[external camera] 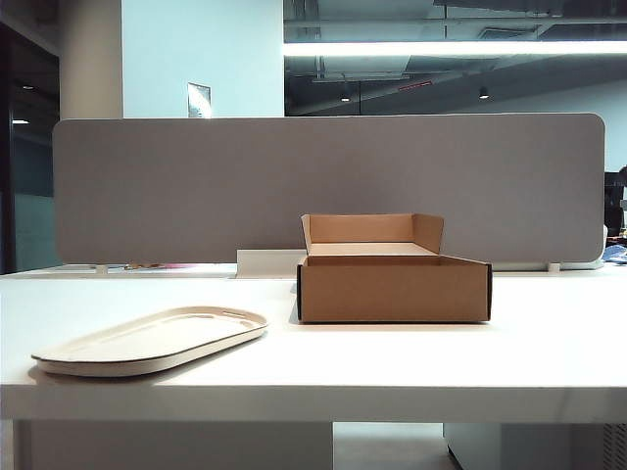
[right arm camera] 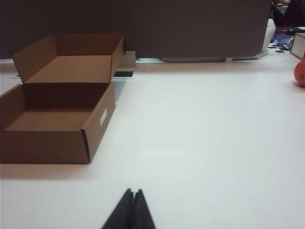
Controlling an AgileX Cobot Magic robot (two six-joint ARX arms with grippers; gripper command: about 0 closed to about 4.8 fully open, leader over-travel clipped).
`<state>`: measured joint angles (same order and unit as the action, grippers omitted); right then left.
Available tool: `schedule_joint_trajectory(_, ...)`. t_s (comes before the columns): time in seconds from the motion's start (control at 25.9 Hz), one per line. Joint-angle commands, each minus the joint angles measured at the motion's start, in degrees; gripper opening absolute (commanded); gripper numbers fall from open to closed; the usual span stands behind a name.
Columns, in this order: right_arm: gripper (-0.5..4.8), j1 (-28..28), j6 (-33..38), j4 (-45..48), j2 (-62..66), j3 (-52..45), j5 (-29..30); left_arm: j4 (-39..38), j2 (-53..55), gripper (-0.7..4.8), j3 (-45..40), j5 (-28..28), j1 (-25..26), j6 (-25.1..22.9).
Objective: Pick up the lid and place it into the paper box.
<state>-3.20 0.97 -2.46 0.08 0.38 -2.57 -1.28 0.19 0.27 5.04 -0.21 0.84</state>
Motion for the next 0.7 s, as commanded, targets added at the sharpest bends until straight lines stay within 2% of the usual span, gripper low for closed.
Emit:
schedule_joint_trajectory(0.04, -0.05, 0.0, -0.1, 1.0, -0.1, -0.3, -0.1, 0.5, 0.0, -0.05, 0.2, 0.2, -0.1, -0.4)
schedule_joint_trajectory(0.54, -0.05, 0.0, 0.4, 1.0, -0.1, -0.3, 0.0, 0.5, 0.0, -0.05, 0.2, 0.2, -0.1, -0.4)
schedule_joint_trajectory(0.62, -0.06, 0.0, 0.5, 1.0, -0.1, -0.3, 1.7, 0.5, 0.0, -0.05, 0.2, 0.3, -0.1, -0.4)
schedule_joint_trajectory(0.7, -0.06, 0.0, 0.6, 1.0, -0.1, -0.3, 7.0, 0.5, 0.0, -0.05, 0.2, 0.3, -0.1, -0.4)
